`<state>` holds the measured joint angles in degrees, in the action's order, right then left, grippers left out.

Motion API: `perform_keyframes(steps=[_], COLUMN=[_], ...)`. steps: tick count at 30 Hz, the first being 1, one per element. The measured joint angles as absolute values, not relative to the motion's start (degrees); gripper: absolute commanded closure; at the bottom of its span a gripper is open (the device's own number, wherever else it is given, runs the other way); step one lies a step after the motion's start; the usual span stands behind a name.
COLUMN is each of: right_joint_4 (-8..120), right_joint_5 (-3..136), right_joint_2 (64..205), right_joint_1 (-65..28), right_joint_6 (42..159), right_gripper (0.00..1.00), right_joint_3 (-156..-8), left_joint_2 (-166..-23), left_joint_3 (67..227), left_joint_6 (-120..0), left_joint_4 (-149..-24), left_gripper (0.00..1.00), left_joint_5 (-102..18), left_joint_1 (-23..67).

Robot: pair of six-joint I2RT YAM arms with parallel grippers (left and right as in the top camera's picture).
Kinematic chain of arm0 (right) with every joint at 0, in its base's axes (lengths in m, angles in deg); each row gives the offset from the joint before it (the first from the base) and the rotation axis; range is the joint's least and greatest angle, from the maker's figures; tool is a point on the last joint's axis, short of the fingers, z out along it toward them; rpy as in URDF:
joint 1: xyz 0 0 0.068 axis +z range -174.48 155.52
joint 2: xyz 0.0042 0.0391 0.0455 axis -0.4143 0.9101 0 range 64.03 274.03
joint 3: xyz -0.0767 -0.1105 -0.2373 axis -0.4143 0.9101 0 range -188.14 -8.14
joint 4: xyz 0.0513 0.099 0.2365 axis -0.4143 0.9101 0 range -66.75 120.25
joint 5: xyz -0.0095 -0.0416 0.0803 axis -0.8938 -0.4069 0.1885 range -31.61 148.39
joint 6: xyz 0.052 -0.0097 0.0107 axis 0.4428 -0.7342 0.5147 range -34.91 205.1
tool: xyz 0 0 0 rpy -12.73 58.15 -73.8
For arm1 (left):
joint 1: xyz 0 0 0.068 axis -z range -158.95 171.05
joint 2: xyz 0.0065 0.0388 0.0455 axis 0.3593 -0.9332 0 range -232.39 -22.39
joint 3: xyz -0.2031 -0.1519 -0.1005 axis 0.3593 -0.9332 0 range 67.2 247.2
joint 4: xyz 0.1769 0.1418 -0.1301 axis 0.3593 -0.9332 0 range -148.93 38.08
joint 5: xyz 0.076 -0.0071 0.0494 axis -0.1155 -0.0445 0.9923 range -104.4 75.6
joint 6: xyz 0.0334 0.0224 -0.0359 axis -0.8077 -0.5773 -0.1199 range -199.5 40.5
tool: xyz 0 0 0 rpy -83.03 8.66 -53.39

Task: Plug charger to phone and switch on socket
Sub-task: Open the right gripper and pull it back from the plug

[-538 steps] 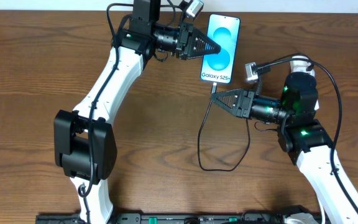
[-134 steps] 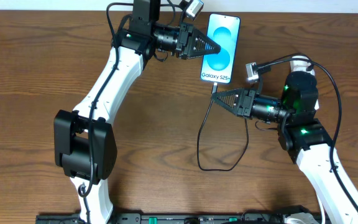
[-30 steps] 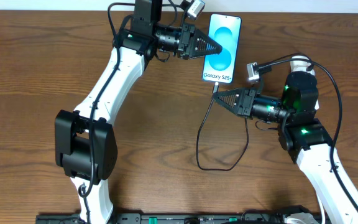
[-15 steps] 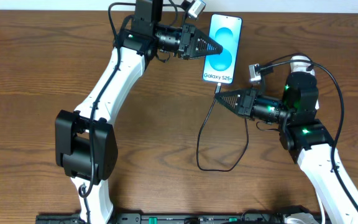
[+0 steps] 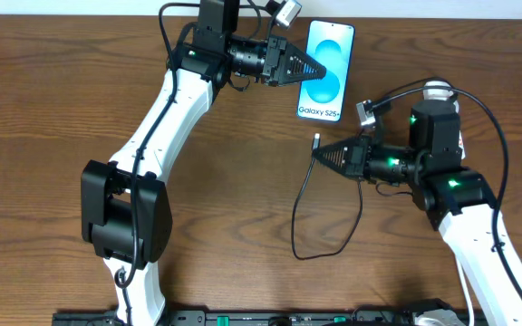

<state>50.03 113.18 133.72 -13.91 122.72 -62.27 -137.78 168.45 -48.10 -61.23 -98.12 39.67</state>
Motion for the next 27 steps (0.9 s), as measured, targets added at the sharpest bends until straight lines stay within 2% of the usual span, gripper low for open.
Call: perform_keyframes(steps=[6,10,20,27], right_joint_4=[64.1,67.2,67.0,63.0], right_joint_5=[110.1,106.6,103.5,105.7], right_joint_2=[133.6,133.4,133.4,133.4], right_joint_1=[-13.8,-13.7,-13.7,-13.7], right_joint_6=[112.9,107.7,102.4,103.3], right_gripper=[0.99,0.99,0.99,0.99], right_joint_3=[-70.0,-71.8,-71.8,-71.8], left_joint_2=[-137.8,-137.8,-137.7,-135.3], left_joint_3=[168.5,168.5,168.4,168.1], left_joint_6=[-49.8,-49.9,-49.2,-41.6], left_joint_4=[-64.0,-63.6,-55.8,-47.3], left_gripper=[0.93,0.93,0.93,0.93], left_joint_5=[-95.4,-94.9,-96.9,-98.5], left_joint_1=[39.7,39.7,39.7,39.6])
